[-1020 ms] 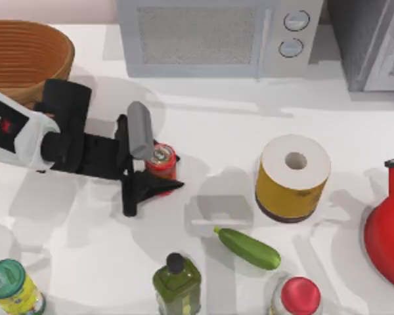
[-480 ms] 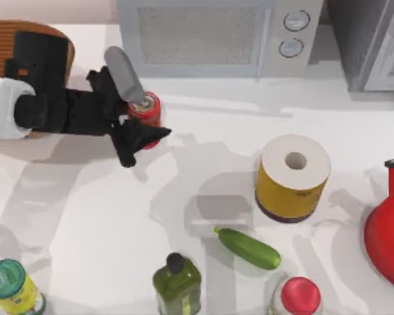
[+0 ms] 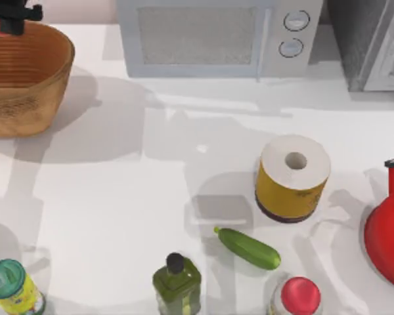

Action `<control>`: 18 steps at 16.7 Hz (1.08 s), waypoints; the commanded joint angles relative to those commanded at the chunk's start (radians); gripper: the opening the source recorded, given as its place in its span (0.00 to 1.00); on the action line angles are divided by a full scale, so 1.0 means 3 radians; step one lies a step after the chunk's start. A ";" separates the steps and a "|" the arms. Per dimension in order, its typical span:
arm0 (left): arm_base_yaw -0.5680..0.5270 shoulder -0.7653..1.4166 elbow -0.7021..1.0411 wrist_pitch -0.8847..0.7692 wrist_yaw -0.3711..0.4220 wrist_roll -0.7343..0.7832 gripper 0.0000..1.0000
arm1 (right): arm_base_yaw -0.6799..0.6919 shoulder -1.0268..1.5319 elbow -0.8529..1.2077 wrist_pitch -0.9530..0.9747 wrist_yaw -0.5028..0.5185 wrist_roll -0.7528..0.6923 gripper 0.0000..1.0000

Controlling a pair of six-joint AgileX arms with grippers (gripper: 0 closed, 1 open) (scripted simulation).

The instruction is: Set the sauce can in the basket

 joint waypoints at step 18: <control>0.0306 0.0291 0.0181 0.0131 -0.0444 -0.0421 0.00 | 0.0000 0.0000 0.0000 0.0000 0.0000 0.0000 1.00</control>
